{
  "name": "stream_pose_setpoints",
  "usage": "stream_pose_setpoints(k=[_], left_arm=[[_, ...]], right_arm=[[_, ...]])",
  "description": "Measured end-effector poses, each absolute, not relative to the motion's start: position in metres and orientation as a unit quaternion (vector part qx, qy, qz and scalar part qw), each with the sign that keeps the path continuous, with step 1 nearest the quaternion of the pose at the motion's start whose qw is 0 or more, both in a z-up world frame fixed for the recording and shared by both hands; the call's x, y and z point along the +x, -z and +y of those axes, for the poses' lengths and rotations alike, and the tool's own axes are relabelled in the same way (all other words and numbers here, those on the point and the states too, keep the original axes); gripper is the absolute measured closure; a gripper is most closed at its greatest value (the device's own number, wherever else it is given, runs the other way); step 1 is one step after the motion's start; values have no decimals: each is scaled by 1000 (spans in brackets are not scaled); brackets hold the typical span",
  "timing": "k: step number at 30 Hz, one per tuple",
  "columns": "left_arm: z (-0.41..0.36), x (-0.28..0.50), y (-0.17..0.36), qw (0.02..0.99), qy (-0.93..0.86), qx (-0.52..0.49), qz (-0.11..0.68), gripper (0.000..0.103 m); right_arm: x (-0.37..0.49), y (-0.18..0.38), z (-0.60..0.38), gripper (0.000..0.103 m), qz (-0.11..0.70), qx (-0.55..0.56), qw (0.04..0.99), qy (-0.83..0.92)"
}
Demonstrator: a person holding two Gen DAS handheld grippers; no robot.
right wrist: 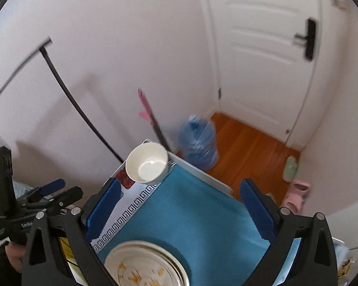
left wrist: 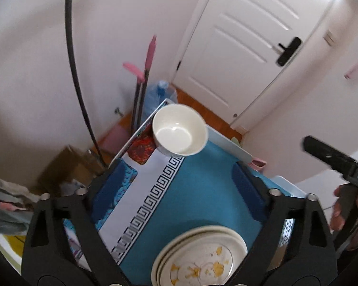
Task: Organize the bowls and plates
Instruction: 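Release the cream bowl and grasp the rim of the plain white bowl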
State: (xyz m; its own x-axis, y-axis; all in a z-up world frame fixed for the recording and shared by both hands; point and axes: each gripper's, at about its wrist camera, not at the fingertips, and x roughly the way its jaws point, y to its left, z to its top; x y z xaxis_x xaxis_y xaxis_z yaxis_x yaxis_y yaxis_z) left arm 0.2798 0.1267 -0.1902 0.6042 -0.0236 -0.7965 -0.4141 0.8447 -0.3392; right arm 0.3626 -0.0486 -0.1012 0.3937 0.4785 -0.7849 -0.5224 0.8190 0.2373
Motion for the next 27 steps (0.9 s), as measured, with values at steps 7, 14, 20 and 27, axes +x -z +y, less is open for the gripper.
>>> stream_pose_setpoints(k=[7,14,20,27], left_arm=[[157,333,264,826,-106,-286,473,38],[168,369,301,815,-100,-291,491,55],[173,386,318,808,-93,-287,507,77],[177,390,324,812,-96,-279,504,87]], right_arm=[[430,201,23,22,560,17,768,-312],[449,258,57,54,604,17,734,-310],[455,276,67,67,615,13,726,-307],[456,282,73,89,617,18,723,-310]])
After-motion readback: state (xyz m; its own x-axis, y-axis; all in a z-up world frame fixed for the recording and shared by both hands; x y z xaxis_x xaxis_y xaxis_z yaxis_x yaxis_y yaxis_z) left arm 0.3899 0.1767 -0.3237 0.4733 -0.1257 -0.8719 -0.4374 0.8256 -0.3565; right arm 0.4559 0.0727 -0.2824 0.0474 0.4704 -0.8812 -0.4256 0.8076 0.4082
